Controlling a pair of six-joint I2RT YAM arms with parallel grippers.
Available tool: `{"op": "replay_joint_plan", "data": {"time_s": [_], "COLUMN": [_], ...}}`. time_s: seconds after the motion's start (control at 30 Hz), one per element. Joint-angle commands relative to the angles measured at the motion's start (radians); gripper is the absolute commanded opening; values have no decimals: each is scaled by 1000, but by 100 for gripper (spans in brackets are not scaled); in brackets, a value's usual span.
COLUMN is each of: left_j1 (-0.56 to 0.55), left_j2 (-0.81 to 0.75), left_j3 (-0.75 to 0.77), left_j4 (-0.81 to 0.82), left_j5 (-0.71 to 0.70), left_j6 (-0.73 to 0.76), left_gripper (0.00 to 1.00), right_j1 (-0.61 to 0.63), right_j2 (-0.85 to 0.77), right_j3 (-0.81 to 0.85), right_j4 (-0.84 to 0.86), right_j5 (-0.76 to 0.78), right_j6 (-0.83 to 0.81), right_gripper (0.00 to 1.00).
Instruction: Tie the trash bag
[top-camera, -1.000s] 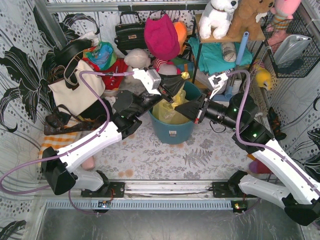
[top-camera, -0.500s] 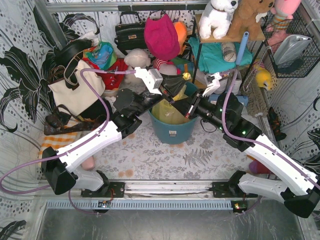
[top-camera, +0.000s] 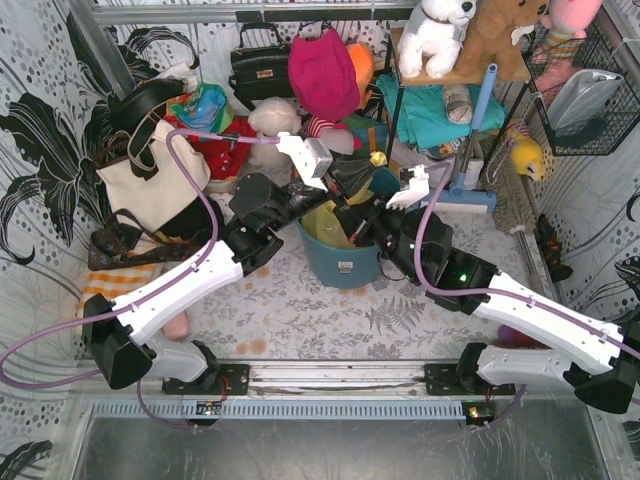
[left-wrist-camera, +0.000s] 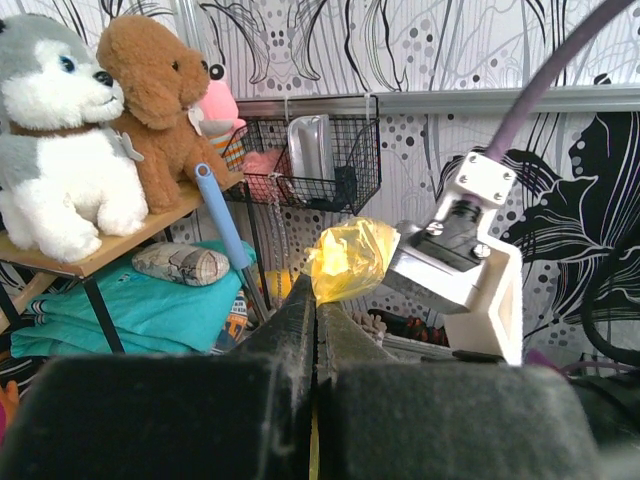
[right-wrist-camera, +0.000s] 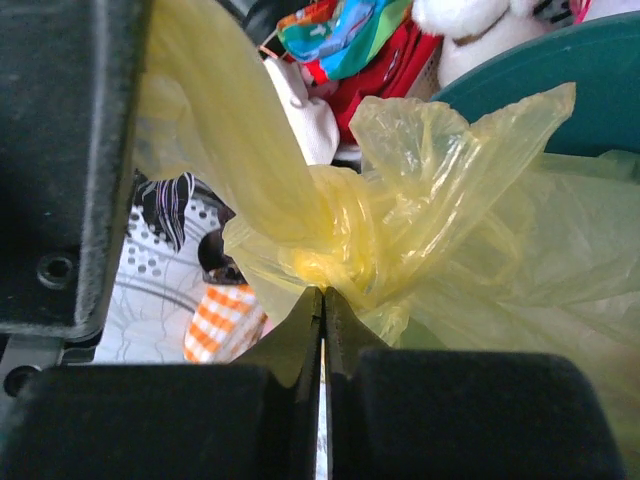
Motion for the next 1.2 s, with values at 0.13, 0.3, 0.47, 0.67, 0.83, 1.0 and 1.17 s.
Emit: {"op": "replay_joint_plan", "data": {"time_s": [0.13,0.3,0.47,0.67,0.83,1.0,1.17], "left_j1": [4,4,4,4,4,4,5], "left_j2": [-21,-40,-61,-72,-106,-176,-243], "left_j3": [13,9,20,15,-16,-29,-33], "left_j4": [2,-44,-109,-144,-130,-140,-206], "left_j5": [12,30,74,92,19,-163,-345], "left_j6": [-9,2,12,10,11,-10,-60], "left_gripper": [0,0,0,1,32,46,55], "right_j1": [93,96,97,112,115,116,116], "right_j2": [32,72,122,166,146,118,90], "right_j3": [-91,-128,-159,-168,-185,-204,-219], "right_j4": [269,398,553,680,656,627,601], "right_j5": [375,455,485,539,594,618,632], "right_j6": [41,38,28,-12,-3,2,8], "right_gripper": [0,0,0,0,0,0,0]}}
